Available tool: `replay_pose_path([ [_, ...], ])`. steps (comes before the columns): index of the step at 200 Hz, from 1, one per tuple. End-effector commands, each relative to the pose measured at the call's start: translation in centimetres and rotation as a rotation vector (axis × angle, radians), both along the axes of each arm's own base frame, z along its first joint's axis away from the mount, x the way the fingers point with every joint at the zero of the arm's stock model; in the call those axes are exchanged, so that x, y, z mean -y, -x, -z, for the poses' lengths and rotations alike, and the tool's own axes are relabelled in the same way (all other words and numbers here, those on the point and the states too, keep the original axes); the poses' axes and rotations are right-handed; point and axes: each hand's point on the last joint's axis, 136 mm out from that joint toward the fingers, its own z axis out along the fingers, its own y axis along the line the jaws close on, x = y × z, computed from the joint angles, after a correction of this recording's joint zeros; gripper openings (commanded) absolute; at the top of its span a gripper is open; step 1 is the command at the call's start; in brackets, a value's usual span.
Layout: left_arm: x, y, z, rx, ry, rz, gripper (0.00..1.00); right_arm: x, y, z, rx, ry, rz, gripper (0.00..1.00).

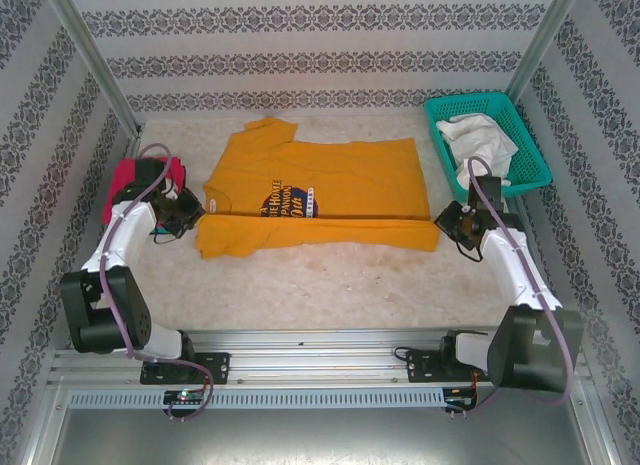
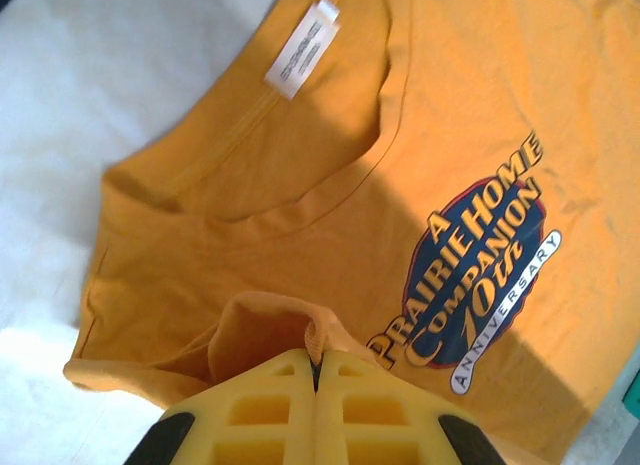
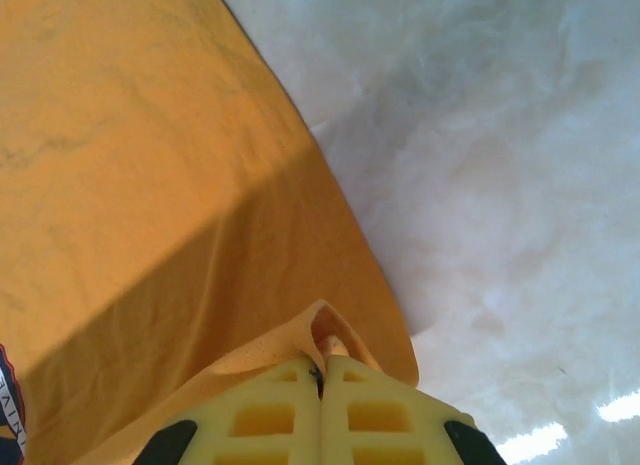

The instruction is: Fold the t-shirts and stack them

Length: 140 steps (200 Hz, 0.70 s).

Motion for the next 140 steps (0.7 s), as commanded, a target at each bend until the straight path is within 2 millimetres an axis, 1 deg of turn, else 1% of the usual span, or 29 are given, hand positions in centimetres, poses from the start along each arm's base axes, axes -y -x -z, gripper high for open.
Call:
replay_pose_path([
  [1,-2.0,-2.4,-1.0,0.057,-0.077,-0.011,0.0,0.8,-1.9,-0.6,0.025,0.034,-0.005,0.0],
  [21,-2.2,-3.9,-1.3,0.067,-0.073,-0.001,0.0,0.9,-2.9,-0.3,0.021,0.03,-0.006,0.0],
  [56,-2.4,-5.7,-0.9,0.059,-0.077,0.026,0.0,1.0,-4.2,0.2,0.015,0.03,-0.01,0.0],
  [93,-2.3,-7.0,-0.3,0.048,-0.065,0.05,0.0,0.9,-5.2,0.5,0.013,0.035,-0.02,0.0],
  [140,-2.7,-8.2,-0.5,0.052,-0.084,0.066,0.0,0.9,-6.0,1.0,0.0,0.052,-0.033,0.0],
])
